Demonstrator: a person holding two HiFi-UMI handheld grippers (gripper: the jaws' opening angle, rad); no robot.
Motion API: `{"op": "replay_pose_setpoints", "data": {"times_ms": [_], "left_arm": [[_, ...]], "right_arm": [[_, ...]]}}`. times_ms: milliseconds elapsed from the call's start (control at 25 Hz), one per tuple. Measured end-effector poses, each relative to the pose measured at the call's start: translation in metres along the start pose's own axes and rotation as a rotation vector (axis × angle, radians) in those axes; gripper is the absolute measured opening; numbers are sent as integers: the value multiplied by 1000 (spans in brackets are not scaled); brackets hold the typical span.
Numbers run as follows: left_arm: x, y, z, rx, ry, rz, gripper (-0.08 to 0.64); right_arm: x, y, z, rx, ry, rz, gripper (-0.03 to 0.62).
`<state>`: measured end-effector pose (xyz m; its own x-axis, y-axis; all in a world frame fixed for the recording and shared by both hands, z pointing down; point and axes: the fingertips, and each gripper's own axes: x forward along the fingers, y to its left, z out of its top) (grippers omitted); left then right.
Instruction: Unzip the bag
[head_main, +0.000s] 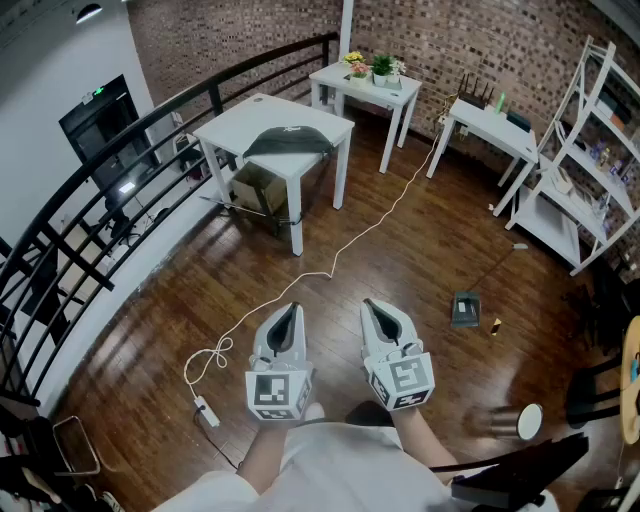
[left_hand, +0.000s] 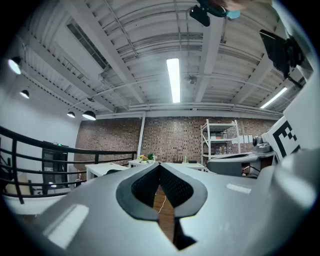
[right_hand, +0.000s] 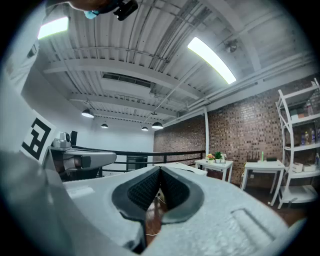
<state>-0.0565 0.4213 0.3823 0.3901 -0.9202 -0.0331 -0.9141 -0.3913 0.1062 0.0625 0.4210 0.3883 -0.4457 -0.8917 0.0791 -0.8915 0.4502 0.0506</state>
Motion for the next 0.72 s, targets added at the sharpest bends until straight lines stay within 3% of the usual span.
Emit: {"op": "replay_pose_setpoints", "data": {"times_ms": [400,560,720], "left_arm": [[161,56,-42,26,53,49,12],[248,74,-31,60,63,80,12],[304,91,-27,60,65,129,12]], "right_arm": [[155,-89,-20,4,-11,61,-9],[229,-149,1,7,-42,90,-9],[289,-202,-1,18,-37,53,-9]]}}
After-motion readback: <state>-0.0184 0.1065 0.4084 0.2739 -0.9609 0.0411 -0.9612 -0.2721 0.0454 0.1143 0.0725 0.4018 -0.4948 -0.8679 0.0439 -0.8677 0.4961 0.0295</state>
